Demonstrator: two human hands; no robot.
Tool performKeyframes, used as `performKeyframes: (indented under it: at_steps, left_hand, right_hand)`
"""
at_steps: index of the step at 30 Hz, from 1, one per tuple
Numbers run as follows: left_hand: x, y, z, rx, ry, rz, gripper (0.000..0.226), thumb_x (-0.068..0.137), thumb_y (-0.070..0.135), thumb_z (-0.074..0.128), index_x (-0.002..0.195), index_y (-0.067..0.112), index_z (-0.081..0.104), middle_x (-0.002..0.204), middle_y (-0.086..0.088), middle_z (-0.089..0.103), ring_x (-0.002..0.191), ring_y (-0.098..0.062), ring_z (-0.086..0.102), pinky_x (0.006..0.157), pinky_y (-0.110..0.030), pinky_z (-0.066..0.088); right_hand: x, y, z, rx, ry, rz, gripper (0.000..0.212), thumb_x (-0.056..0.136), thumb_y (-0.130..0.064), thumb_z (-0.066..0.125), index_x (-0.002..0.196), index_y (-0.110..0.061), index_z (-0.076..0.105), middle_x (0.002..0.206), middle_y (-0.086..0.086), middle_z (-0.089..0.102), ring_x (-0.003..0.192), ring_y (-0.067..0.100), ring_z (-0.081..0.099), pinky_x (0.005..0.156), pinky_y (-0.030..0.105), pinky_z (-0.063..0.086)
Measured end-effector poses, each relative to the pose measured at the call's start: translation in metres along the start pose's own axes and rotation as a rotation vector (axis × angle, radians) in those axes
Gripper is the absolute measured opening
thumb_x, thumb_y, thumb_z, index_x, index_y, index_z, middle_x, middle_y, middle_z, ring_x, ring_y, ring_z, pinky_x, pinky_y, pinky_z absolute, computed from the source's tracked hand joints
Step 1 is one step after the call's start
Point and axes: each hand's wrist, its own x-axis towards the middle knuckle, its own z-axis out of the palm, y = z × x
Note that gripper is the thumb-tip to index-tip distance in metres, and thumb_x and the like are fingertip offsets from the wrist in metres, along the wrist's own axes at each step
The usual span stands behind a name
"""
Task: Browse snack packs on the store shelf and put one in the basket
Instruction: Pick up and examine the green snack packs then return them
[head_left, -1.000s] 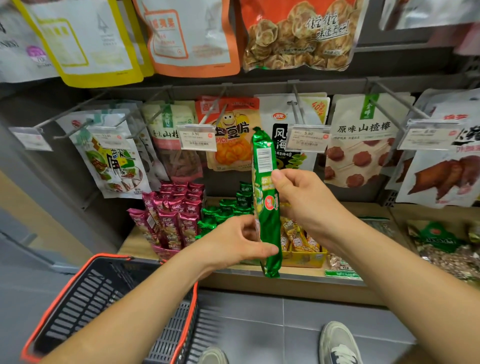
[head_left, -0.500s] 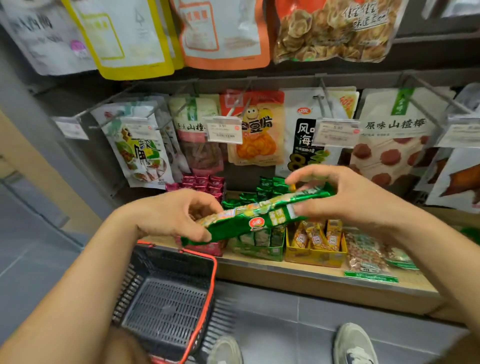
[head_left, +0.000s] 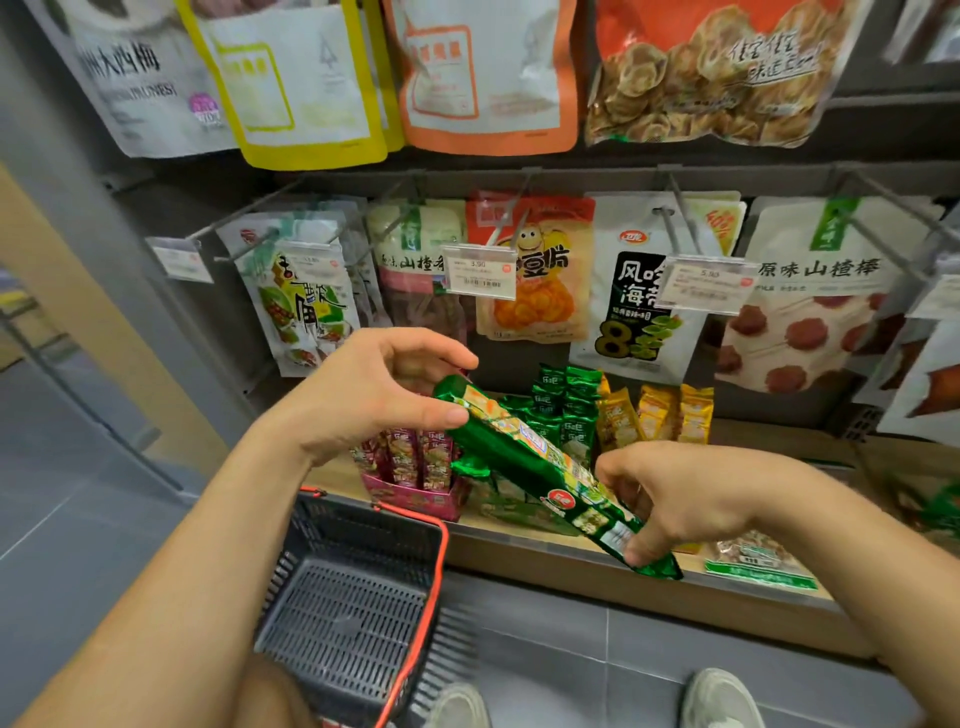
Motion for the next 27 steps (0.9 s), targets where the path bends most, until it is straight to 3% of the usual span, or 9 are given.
performKeyframes:
  at_steps: [4, 7, 10, 12, 15, 19, 21, 24, 27]
  left_hand:
    - [0.003, -0.001, 0.003, -0.093, 0.075, 0.036, 0.020, 0.057, 0.015, 0.082, 0.076, 0.019, 0.077, 0.084, -0.008, 0.076, 0.076, -0.015, 0.072, 0.063, -0.020, 0.055]
    - [0.006, 0.000, 0.008, -0.057, 0.135, 0.063, 0.012, 0.060, 0.018, 0.081, 0.071, 0.017, 0.078, 0.080, -0.008, 0.076, 0.070, -0.014, 0.070, 0.065, -0.022, 0.056]
    - [0.008, -0.002, 0.010, 0.016, 0.149, 0.038, 0.010, 0.063, 0.023, 0.079, 0.073, 0.022, 0.079, 0.086, -0.006, 0.076, 0.081, -0.019, 0.071, 0.076, -0.027, 0.059]
    - [0.010, -0.005, 0.011, 0.023, 0.149, 0.047, 0.008, 0.072, 0.013, 0.075, 0.073, 0.021, 0.077, 0.090, -0.006, 0.076, 0.084, -0.019, 0.069, 0.079, -0.030, 0.057]
    - [0.011, -0.007, 0.012, 0.079, 0.151, 0.087, 0.027, 0.083, -0.003, 0.067, 0.074, 0.022, 0.071, 0.091, -0.008, 0.074, 0.083, -0.018, 0.067, 0.079, -0.030, 0.056]
    - [0.013, -0.012, 0.000, 0.222, 0.313, 0.088, 0.026, 0.076, 0.002, 0.077, 0.068, 0.027, 0.076, 0.078, 0.001, 0.075, 0.074, -0.008, 0.067, 0.071, -0.019, 0.055]
    - [0.012, -0.015, -0.005, 0.097, 0.330, 0.024, 0.021, 0.074, 0.005, 0.077, 0.069, 0.025, 0.078, 0.073, -0.002, 0.074, 0.069, -0.010, 0.067, 0.068, -0.021, 0.055]
    - [0.011, -0.020, 0.001, -0.222, 0.192, -0.077, 0.006, 0.070, 0.017, 0.075, 0.076, 0.020, 0.077, 0.073, -0.004, 0.071, 0.068, -0.013, 0.066, 0.066, -0.024, 0.056]
    - [0.012, -0.026, 0.004, -0.341, 0.124, -0.152, 0.028, 0.069, 0.030, 0.076, 0.096, 0.022, 0.075, 0.089, -0.004, 0.072, 0.075, -0.009, 0.066, 0.067, -0.023, 0.055]
  right_hand:
    - [0.000, -0.003, 0.000, -0.078, -0.023, 0.030, 0.063, 0.076, -0.033, 0.081, 0.127, -0.021, 0.047, 0.124, -0.001, 0.055, 0.113, 0.022, 0.054, 0.096, 0.041, 0.047]
    - [-0.001, -0.003, 0.000, -0.060, -0.038, -0.001, 0.058, 0.074, -0.030, 0.083, 0.122, -0.019, 0.051, 0.118, 0.001, 0.059, 0.106, 0.023, 0.057, 0.093, 0.045, 0.049]
    - [-0.002, -0.001, 0.000, -0.085, -0.004, 0.011, 0.052, 0.075, -0.031, 0.082, 0.116, -0.016, 0.054, 0.112, 0.002, 0.060, 0.100, 0.023, 0.058, 0.089, 0.043, 0.051]
    - [-0.001, 0.000, 0.000, -0.075, 0.019, 0.006, 0.049, 0.075, -0.032, 0.082, 0.113, -0.017, 0.054, 0.108, 0.000, 0.059, 0.097, 0.020, 0.057, 0.086, 0.039, 0.051]
    - [0.000, 0.002, 0.001, -0.045, 0.060, -0.001, 0.047, 0.075, -0.034, 0.081, 0.109, -0.019, 0.051, 0.105, -0.002, 0.058, 0.094, 0.018, 0.056, 0.084, 0.036, 0.051]
    - [0.002, 0.008, -0.003, -0.092, 0.285, 0.039, 0.061, 0.074, -0.033, 0.078, 0.123, -0.022, 0.044, 0.101, -0.010, 0.048, 0.089, 0.015, 0.049, 0.072, 0.027, 0.043]
    - [0.003, 0.011, -0.004, -0.138, 0.383, 0.052, 0.070, 0.072, -0.033, 0.078, 0.129, -0.024, 0.039, 0.099, -0.008, 0.044, 0.089, 0.016, 0.045, 0.071, 0.028, 0.040]
    - [0.003, 0.010, -0.001, -0.200, 0.441, 0.048, 0.060, 0.070, -0.032, 0.080, 0.114, -0.027, 0.039, 0.088, -0.010, 0.040, 0.084, 0.018, 0.045, 0.067, 0.028, 0.038]
    - [0.004, 0.006, 0.003, -0.209, 0.463, 0.032, 0.052, 0.071, -0.030, 0.078, 0.103, -0.026, 0.037, 0.083, -0.011, 0.035, 0.081, 0.019, 0.047, 0.064, 0.029, 0.039]
